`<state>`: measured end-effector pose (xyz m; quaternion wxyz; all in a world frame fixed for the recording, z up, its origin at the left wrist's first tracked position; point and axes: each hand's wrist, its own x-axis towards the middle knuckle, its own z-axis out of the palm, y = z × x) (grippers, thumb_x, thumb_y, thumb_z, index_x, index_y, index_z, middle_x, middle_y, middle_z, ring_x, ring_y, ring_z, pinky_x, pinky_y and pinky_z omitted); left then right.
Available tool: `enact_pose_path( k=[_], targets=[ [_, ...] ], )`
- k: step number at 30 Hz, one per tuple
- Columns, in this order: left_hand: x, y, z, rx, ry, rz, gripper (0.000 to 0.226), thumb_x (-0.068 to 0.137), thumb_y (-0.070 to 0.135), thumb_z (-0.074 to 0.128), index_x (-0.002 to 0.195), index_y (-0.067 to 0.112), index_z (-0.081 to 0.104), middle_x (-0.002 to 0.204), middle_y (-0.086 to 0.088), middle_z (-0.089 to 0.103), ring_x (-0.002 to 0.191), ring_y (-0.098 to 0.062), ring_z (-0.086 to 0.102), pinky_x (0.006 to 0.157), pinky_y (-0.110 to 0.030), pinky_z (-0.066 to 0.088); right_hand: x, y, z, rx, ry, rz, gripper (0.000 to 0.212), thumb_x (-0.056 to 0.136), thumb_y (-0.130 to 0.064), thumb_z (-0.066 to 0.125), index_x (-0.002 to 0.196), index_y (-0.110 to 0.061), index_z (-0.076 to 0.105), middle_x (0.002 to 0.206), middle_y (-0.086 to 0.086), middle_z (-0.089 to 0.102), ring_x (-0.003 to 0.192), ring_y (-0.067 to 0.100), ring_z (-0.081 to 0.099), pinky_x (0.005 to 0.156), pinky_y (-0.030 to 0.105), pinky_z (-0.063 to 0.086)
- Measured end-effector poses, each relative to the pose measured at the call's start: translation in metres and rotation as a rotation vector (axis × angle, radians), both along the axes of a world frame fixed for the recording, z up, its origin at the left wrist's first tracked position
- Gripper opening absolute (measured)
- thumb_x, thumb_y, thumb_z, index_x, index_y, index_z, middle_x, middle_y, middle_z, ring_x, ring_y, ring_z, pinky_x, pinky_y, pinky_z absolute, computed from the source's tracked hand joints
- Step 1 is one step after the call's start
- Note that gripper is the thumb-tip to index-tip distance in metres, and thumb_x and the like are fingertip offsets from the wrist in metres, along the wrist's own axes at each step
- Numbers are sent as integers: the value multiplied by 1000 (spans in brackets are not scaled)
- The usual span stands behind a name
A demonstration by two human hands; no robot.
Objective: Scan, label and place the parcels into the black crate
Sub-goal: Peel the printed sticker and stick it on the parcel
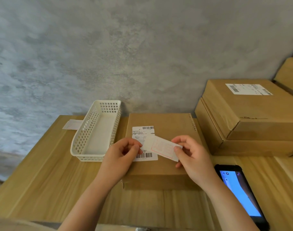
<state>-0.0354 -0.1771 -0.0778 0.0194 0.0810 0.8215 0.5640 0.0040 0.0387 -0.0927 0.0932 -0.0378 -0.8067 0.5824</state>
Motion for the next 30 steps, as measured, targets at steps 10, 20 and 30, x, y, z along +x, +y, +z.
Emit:
enact_pose_path(
  k=[10, 20, 30],
  targets=[
    [1, -3, -12, -90, 4, -44, 10, 90, 20, 66, 83, 27, 70, 78, 1, 71, 76, -16, 64, 71, -24, 52, 1, 1, -8, 96, 6, -2, 22, 99, -15, 54, 98, -37, 59, 94, -25, 71, 78, 18, 71, 61, 46, 59],
    [1, -5, -13, -96, 20, -82, 9, 89, 20, 66, 83, 26, 69, 77, -4, 69, 78, -23, 64, 76, -36, 55, 3, 0, -9, 151, 25, -4, 21, 99, -20, 55, 98, -40, 58, 95, -27, 70, 81, 15, 70, 59, 45, 59],
    [-2, -8, -15, -78, 29, -119, 8, 90, 18, 66, 86, 25, 69, 78, -5, 69, 79, -25, 64, 78, -43, 55, 0, -3, -12, 158, 60, -37, 22, 97, -20, 56, 101, -41, 57, 96, -21, 70, 77, 14, 69, 58, 43, 59]
  ],
)
